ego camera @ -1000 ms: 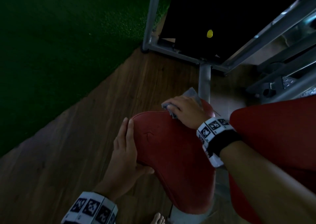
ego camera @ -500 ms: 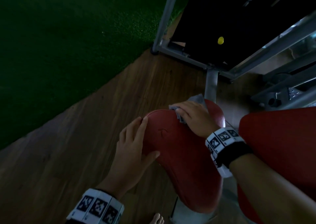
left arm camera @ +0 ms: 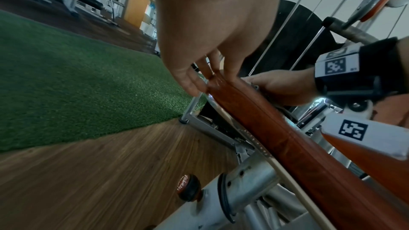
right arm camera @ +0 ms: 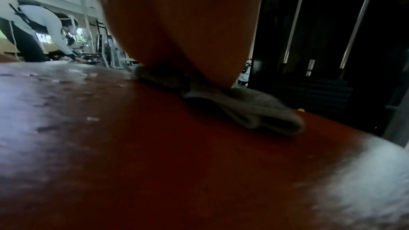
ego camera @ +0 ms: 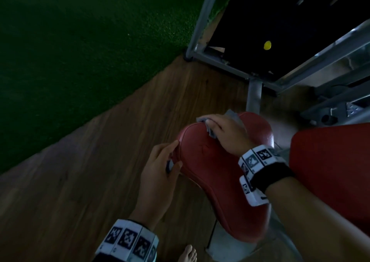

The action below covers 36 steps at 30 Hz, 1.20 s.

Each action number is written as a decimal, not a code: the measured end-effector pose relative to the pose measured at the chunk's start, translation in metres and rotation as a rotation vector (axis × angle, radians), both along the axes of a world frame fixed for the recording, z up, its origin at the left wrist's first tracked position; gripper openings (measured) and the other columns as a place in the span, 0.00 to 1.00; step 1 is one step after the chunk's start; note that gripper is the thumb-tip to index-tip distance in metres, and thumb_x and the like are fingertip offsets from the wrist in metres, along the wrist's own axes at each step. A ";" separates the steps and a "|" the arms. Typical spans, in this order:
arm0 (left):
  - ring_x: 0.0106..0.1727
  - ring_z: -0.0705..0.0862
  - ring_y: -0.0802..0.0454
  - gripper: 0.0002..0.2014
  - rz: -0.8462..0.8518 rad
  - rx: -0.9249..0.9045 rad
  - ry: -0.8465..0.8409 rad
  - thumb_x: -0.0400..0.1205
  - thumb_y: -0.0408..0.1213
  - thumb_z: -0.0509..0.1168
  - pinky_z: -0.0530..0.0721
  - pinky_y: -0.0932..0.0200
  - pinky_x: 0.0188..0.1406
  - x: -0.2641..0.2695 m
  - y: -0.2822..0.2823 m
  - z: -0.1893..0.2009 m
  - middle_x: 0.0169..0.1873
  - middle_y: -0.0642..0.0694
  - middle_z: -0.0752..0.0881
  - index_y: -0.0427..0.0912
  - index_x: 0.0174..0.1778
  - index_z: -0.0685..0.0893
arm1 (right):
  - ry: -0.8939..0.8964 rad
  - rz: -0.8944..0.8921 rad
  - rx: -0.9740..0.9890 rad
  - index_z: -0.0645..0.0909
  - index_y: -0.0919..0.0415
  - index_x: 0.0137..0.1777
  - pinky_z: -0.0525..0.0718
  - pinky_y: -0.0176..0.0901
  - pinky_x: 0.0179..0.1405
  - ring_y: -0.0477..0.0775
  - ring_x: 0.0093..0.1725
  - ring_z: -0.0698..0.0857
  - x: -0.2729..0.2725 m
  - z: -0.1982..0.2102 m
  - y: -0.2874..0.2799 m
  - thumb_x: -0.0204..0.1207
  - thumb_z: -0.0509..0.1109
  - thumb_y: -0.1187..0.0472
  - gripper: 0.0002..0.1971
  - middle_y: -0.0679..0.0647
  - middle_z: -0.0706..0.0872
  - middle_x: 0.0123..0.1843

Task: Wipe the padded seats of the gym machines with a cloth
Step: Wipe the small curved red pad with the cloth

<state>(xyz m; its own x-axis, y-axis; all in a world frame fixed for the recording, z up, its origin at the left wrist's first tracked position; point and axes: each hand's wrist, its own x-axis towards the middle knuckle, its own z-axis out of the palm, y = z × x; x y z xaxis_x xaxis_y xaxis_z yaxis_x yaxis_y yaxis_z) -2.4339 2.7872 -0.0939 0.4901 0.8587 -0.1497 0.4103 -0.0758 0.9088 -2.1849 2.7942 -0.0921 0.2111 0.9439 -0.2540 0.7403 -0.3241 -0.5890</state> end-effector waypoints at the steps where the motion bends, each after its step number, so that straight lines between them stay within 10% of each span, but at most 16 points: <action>1: 0.60 0.80 0.66 0.22 0.013 0.001 0.001 0.82 0.37 0.66 0.82 0.65 0.58 0.000 0.001 -0.001 0.61 0.61 0.76 0.52 0.73 0.76 | 0.002 0.000 0.023 0.80 0.40 0.66 0.75 0.55 0.69 0.37 0.65 0.79 -0.008 -0.001 0.000 0.85 0.53 0.46 0.18 0.35 0.83 0.63; 6: 0.57 0.81 0.67 0.22 0.006 0.023 -0.006 0.82 0.36 0.68 0.81 0.68 0.55 0.000 0.001 -0.003 0.60 0.61 0.77 0.51 0.72 0.77 | 0.051 0.200 0.087 0.76 0.44 0.73 0.70 0.57 0.74 0.42 0.72 0.74 -0.030 -0.001 0.004 0.86 0.55 0.49 0.18 0.40 0.79 0.71; 19: 0.50 0.76 0.76 0.20 -0.031 0.104 0.127 0.81 0.39 0.68 0.72 0.80 0.43 -0.003 0.011 -0.001 0.53 0.60 0.79 0.55 0.70 0.79 | 0.138 0.049 -0.046 0.76 0.46 0.74 0.72 0.52 0.74 0.46 0.69 0.76 0.008 0.006 -0.009 0.87 0.56 0.55 0.18 0.46 0.79 0.69; 24: 0.47 0.76 0.76 0.19 -0.050 0.119 0.158 0.81 0.41 0.69 0.71 0.82 0.44 -0.004 0.016 0.003 0.52 0.60 0.80 0.55 0.69 0.81 | -0.362 -0.063 0.085 0.70 0.41 0.78 0.73 0.59 0.68 0.54 0.68 0.71 -0.007 -0.007 -0.052 0.84 0.50 0.46 0.23 0.44 0.72 0.70; 36: 0.48 0.86 0.54 0.19 0.006 0.131 0.186 0.79 0.39 0.72 0.87 0.46 0.47 0.001 0.012 -0.001 0.51 0.51 0.84 0.52 0.67 0.84 | -0.429 -0.125 0.138 0.69 0.46 0.79 0.79 0.52 0.56 0.55 0.60 0.74 -0.095 0.001 -0.128 0.83 0.51 0.49 0.25 0.52 0.72 0.64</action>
